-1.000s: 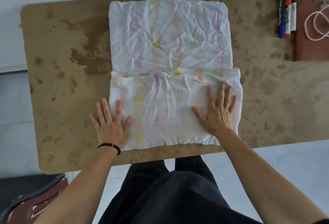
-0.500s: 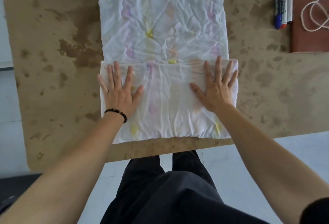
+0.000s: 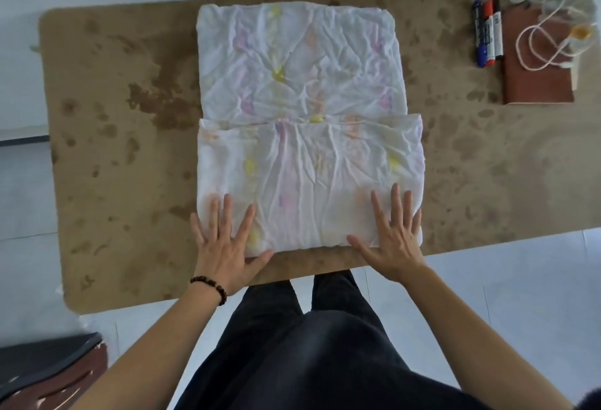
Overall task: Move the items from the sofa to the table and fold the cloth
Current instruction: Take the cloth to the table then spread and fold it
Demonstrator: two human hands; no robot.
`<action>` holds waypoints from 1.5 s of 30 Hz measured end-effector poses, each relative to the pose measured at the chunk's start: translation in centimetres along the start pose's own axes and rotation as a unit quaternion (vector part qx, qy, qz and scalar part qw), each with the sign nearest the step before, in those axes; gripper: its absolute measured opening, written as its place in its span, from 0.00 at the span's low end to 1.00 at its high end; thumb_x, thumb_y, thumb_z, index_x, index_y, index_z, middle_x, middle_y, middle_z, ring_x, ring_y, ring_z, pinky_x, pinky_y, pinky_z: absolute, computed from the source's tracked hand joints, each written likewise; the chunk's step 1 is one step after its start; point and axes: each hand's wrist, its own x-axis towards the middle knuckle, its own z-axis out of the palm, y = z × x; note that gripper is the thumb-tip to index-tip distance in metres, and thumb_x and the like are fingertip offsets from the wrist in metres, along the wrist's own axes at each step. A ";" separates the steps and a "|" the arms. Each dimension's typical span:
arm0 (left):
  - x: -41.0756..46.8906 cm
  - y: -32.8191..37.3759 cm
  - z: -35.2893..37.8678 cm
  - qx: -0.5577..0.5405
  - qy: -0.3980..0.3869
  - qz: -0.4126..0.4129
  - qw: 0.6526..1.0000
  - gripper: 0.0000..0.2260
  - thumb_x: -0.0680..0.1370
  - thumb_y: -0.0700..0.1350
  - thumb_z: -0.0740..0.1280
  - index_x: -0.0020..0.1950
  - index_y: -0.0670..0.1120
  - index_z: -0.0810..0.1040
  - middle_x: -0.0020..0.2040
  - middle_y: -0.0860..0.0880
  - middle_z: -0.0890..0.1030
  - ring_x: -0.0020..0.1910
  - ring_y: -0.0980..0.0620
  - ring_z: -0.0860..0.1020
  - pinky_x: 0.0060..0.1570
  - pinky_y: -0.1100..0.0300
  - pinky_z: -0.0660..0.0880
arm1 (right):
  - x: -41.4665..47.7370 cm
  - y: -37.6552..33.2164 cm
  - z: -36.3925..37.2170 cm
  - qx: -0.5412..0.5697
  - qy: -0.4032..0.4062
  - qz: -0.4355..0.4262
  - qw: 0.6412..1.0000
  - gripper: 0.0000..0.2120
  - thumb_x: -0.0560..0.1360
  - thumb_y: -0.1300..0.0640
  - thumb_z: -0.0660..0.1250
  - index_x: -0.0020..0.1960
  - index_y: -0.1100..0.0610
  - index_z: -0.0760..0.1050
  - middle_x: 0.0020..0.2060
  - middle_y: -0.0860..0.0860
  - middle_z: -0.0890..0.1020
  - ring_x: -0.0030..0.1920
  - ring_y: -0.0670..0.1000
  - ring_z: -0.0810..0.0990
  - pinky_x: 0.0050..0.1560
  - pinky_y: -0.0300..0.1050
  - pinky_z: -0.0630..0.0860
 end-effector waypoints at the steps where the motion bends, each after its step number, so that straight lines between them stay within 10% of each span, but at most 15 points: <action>1: -0.8 -0.2 -0.3 0.001 0.000 0.032 0.999 0.39 0.73 0.67 0.58 0.79 0.52 0.51 0.79 0.40 0.46 0.78 0.39 0.44 0.70 0.31 0.41 | -0.9 -0.1 -0.1 -0.003 -0.005 -0.017 1.000 0.46 0.71 0.25 0.52 0.79 0.43 0.35 0.77 0.52 0.31 0.76 0.60 0.29 0.73 0.63 0.34; 9: -0.4 -2.5 -0.5 -0.010 0.021 0.111 0.994 0.40 0.60 0.24 0.70 0.71 0.44 0.69 0.70 0.43 0.73 0.68 0.40 0.73 0.59 0.36 0.71 | -1.4 -0.7 -0.6 -0.124 0.029 -0.003 0.992 0.45 0.67 0.72 0.70 0.78 0.51 0.57 0.74 0.60 0.61 0.70 0.69 0.64 0.56 0.61 0.78; 17: -2.9 -2.9 -2.0 -0.074 -0.012 0.080 0.994 0.32 0.77 0.27 0.53 0.78 0.50 0.58 0.78 0.51 0.57 0.78 0.51 0.53 0.75 0.52 0.53 | -5.0 -3.0 -2.7 -0.071 0.104 0.039 0.991 0.24 0.77 0.64 0.62 0.73 0.53 0.69 0.66 0.53 0.76 0.62 0.60 0.77 0.58 0.53 0.75; 26: -13.0 -0.7 -1.3 -0.151 0.085 -0.006 0.985 0.27 0.77 0.28 0.59 0.72 0.50 0.70 0.73 0.52 0.70 0.73 0.53 0.65 0.70 0.59 0.62 | -13.7 -0.6 0.3 0.004 0.227 -0.054 0.972 0.18 0.60 0.71 0.76 0.46 0.56 0.84 0.38 0.51 0.86 0.29 0.60 0.81 0.31 0.47 0.77; 32: -20.8 2.6 -0.9 -0.137 0.179 -0.043 0.973 0.20 0.68 0.29 0.70 0.54 0.48 0.84 0.53 0.50 0.84 0.50 0.48 0.83 0.45 0.54 0.81 | -19.4 2.6 1.5 0.045 0.290 -0.101 0.951 0.07 0.68 0.61 0.65 0.40 0.56 0.81 0.37 0.50 0.82 0.26 0.58 0.78 0.28 0.39 0.65; 39: -22.6 3.7 -4.9 -0.140 0.206 -0.085 0.965 0.14 0.70 0.32 0.69 0.52 0.46 0.84 0.46 0.49 0.85 0.39 0.45 0.82 0.35 0.59 0.75 | -19.9 3.2 -3.1 0.026 0.358 -0.143 0.922 0.09 0.69 0.57 0.60 0.34 0.57 0.77 0.23 0.51 0.76 0.23 0.58 0.72 0.30 0.39 0.61; 45: -13.4 1.3 -10.3 -0.166 0.192 -0.087 0.963 0.11 0.79 0.39 0.60 0.58 0.47 0.78 0.48 0.51 0.77 0.35 0.49 0.76 0.31 0.55 0.74 | -12.0 1.4 -10.0 -0.003 0.233 -0.049 0.971 0.11 0.73 0.56 0.63 0.33 0.54 0.67 0.28 0.47 0.71 0.31 0.57 0.73 0.32 0.42 0.64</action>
